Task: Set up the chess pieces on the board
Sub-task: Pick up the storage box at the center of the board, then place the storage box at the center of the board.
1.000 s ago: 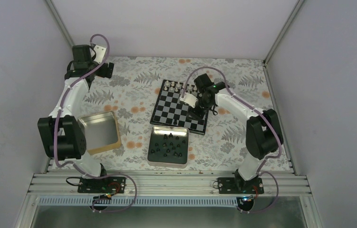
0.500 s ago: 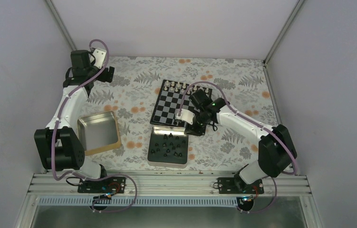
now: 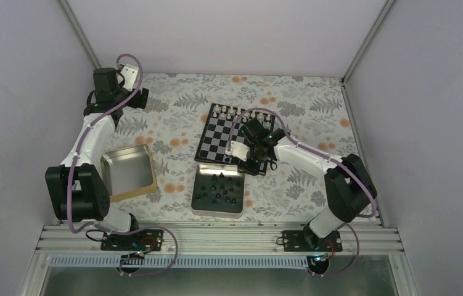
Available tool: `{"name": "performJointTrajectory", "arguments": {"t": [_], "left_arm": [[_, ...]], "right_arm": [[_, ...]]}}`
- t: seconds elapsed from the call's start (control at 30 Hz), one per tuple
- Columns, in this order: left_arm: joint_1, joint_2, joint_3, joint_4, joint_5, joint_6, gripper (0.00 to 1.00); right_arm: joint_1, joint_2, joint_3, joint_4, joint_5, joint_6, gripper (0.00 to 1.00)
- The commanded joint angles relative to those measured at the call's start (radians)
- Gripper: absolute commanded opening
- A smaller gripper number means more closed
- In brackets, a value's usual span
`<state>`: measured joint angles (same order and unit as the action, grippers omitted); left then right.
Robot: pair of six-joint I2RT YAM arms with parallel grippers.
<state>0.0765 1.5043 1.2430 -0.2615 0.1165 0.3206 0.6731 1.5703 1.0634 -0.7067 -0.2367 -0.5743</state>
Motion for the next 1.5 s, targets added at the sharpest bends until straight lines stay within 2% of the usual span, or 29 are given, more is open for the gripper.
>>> {"name": "performJointTrajectory", "arguments": {"t": [0.0, 0.2, 0.37, 0.7, 0.9, 1.23, 1.47], "left_arm": [[0.0, -0.007, -0.013, 0.041, 0.009, -0.013, 1.0], [0.0, 0.005, -0.017, 0.056, 0.013, -0.015, 1.0], [0.0, 0.014, -0.02, 0.063, 0.024, -0.015, 1.0], [0.0, 0.018, -0.024, 0.07, 0.033, -0.01, 1.0], [0.0, 0.022, -0.024, 0.072, 0.04, -0.016, 1.0], [0.0, 0.003, -0.011, 0.062, 0.038, -0.017, 1.0], [-0.001, 0.001, 0.001, 0.059, 0.035, -0.023, 1.0]], "right_arm": [[0.008, 0.048, 0.01, 0.031, 0.002, -0.018, 0.4], [0.007, 0.085, 0.012, 0.059, 0.01, -0.034, 0.38], [0.007, 0.128, 0.008, 0.078, 0.012, -0.046, 0.32], [0.007, 0.138, 0.014, 0.065, 0.005, -0.061, 0.05], [0.005, 0.102, 0.009, 0.017, -0.006, -0.047, 0.04], [-0.052, -0.089, 0.038, -0.066, 0.046, -0.024, 0.04], [-0.215, -0.209, 0.012, -0.101, 0.113, -0.057, 0.04]]}}
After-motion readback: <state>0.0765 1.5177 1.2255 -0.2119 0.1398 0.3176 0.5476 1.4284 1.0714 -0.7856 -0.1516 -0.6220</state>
